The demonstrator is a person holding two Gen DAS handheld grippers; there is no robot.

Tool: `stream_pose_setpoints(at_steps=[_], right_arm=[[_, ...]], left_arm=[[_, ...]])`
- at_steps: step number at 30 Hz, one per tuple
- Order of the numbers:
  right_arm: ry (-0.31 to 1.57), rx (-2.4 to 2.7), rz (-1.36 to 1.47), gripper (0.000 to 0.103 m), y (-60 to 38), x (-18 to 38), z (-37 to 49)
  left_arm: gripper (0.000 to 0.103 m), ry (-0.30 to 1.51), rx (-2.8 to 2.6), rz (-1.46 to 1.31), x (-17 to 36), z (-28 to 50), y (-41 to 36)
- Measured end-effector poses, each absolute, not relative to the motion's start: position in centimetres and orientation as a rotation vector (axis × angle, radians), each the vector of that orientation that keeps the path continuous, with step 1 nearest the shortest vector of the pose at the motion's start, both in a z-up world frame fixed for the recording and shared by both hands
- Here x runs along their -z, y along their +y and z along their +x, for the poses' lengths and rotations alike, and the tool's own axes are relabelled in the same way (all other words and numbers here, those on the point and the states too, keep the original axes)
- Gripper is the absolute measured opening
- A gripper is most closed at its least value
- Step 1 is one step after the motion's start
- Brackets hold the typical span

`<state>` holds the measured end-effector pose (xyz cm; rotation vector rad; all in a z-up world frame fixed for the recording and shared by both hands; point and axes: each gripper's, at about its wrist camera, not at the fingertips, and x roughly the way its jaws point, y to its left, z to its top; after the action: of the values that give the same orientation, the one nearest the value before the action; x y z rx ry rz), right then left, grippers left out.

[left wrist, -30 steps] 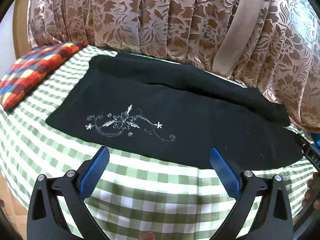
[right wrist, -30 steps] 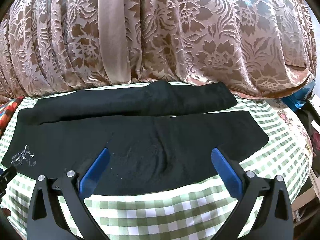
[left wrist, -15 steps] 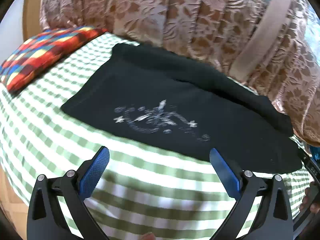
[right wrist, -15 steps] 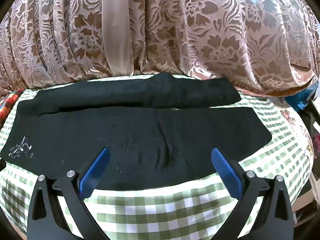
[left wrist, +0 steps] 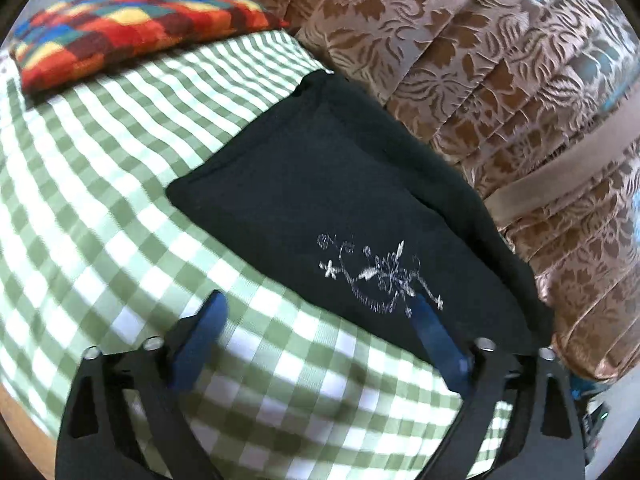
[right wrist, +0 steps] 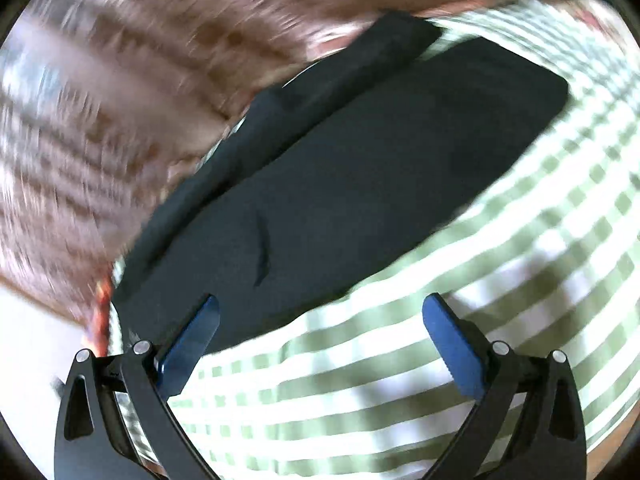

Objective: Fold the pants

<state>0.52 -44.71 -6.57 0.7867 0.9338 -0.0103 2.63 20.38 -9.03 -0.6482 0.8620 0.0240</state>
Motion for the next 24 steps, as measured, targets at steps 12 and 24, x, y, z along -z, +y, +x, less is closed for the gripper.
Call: stream_pose_setpoints(at_steps=[12, 24], right_arm=[[0.81, 0.138, 1.082, 0.089, -55.2, 9.6, 3.0], [0.885, 0.252, 0.9, 0.013, -55.9, 9.2, 5.2]], left_arm=[[0.031, 0.897, -0.087, -0.67, 10.6, 7.5, 20.7], [0.009, 0.877, -0.085, -0.611, 8.1, 6.2, 21.2]])
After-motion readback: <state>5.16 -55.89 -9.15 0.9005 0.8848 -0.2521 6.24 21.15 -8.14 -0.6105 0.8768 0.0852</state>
